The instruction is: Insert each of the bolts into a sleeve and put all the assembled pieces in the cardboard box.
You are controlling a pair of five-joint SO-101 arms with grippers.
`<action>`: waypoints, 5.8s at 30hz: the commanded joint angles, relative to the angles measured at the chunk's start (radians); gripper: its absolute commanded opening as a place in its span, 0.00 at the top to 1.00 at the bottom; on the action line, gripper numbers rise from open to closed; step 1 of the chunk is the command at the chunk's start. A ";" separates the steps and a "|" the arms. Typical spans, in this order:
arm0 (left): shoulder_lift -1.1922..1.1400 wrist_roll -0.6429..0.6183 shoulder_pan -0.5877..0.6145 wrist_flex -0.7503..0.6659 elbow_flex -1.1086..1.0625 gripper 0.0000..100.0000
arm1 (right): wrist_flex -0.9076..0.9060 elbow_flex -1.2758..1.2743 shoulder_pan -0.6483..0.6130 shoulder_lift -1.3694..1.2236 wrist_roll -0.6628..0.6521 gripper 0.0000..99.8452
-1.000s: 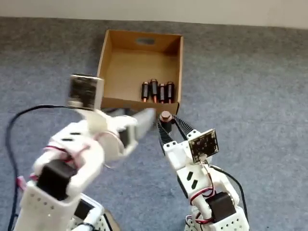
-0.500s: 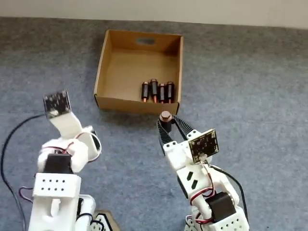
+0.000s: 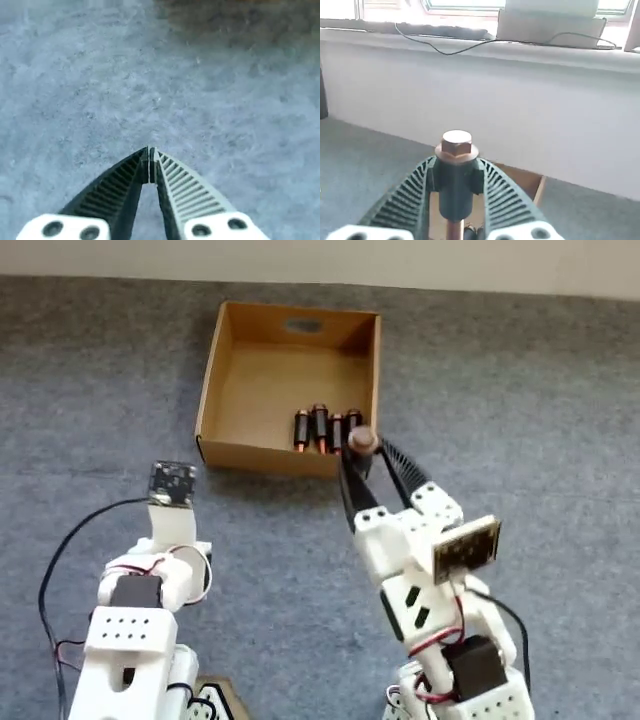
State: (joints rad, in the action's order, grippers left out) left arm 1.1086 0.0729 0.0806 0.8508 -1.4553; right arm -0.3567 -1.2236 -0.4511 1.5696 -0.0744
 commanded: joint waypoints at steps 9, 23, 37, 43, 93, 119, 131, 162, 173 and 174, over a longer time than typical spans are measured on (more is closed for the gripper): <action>0.001 0.104 -0.085 -0.058 -0.028 0.96 | 0.021 0.713 0.010 -1.009 0.184 0.99; -0.005 0.104 -0.087 -0.057 -0.030 0.96 | 0.010 1.113 -0.022 -1.652 0.287 0.99; -0.005 0.104 -0.087 -0.058 -0.030 0.96 | -0.021 1.428 -0.067 -2.037 0.371 0.99; -0.005 0.104 -0.087 -0.058 -0.030 0.96 | -0.074 1.428 -0.067 -2.043 0.451 0.99; -0.005 0.104 -0.087 -0.058 -0.030 0.96 | -0.311 1.575 -0.071 -2.279 0.477 0.99; -0.005 0.104 -0.087 -0.058 -0.031 0.96 | -1.102 2.442 0.073 -2.345 0.468 0.91; -0.004 0.104 -0.087 -0.057 -0.031 0.96 | -1.409 2.956 0.102 -2.342 0.470 0.99; 0.001 0.104 -0.085 -0.055 -0.047 0.96 | -1.285 1.577 0.120 -1.251 0.425 0.99; 0.001 0.104 -0.085 -0.058 -0.047 0.96 | -0.650 0.417 0.185 -0.524 0.411 0.99; 0.001 0.104 -0.085 -0.058 -0.047 0.96 | -0.595 0.332 0.185 -0.460 0.411 0.99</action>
State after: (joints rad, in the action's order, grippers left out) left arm 1.1086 0.1726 0.0084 0.8063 -1.5075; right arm -1.1162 -0.6068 -0.2777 0.9160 0.3475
